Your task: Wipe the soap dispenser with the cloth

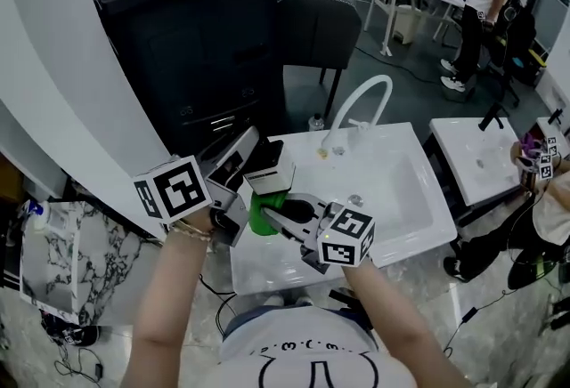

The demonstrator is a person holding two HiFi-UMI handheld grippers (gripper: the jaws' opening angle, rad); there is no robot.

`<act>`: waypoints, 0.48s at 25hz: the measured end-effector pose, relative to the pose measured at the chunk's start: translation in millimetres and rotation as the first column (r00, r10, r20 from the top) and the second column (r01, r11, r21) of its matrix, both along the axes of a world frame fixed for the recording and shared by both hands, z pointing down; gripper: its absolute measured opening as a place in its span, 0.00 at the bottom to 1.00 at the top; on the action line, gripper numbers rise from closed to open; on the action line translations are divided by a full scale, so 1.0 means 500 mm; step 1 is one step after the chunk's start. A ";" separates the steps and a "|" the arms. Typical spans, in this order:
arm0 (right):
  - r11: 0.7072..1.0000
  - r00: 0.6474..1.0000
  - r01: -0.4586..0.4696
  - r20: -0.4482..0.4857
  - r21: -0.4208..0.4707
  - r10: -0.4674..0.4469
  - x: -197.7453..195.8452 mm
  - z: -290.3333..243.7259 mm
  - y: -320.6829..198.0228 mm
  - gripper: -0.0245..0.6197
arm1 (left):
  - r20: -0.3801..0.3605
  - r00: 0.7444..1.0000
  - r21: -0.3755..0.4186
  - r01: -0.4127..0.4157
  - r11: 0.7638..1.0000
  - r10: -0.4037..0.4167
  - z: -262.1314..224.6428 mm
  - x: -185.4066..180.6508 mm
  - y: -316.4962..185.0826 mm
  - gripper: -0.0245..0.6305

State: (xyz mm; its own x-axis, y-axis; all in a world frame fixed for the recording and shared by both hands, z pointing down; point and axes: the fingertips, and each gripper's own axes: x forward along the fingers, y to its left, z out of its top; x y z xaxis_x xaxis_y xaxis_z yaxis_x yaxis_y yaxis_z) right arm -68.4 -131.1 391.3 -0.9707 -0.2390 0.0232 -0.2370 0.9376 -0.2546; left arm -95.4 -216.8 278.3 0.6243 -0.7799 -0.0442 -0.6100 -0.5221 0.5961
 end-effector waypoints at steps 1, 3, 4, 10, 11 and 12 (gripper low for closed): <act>1.000 1.000 -0.004 -0.028 0.007 0.004 0.006 0.009 -0.001 0.11 | 0.007 1.000 0.005 -0.002 1.000 0.002 0.001 0.002 0.001 0.18; 0.999 0.996 -0.034 -0.086 0.016 0.035 0.024 0.029 -0.015 0.11 | 0.021 1.000 0.014 -0.009 1.000 0.008 0.006 0.005 0.003 0.18; 0.998 0.992 -0.063 -0.104 0.015 0.065 0.035 0.037 -0.027 0.12 | 0.026 1.000 0.017 -0.012 1.000 0.012 0.009 0.006 0.004 0.18; 0.978 0.979 -0.205 -0.013 -0.051 0.204 0.088 0.009 -0.098 0.12 | 0.037 0.999 0.035 -0.041 0.999 0.040 0.015 0.011 0.014 0.18; 0.978 0.980 -0.201 -0.007 -0.053 0.201 0.089 0.004 -0.100 0.11 | 0.034 0.999 0.040 -0.042 0.998 0.041 0.013 0.010 0.013 0.18; 0.980 0.981 -0.194 -0.007 -0.051 0.193 0.087 0.001 -0.098 0.12 | 0.033 0.999 0.044 -0.040 0.998 0.039 0.011 0.009 0.011 0.18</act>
State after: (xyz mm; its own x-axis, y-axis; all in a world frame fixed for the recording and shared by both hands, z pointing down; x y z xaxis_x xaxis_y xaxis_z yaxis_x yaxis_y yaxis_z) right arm -24.7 -180.2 391.7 -0.9062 -0.4207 0.0424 -0.4132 0.8598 -0.3000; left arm -90.6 -211.4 283.9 0.6565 -0.7521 -0.0576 -0.6068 -0.5719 0.5520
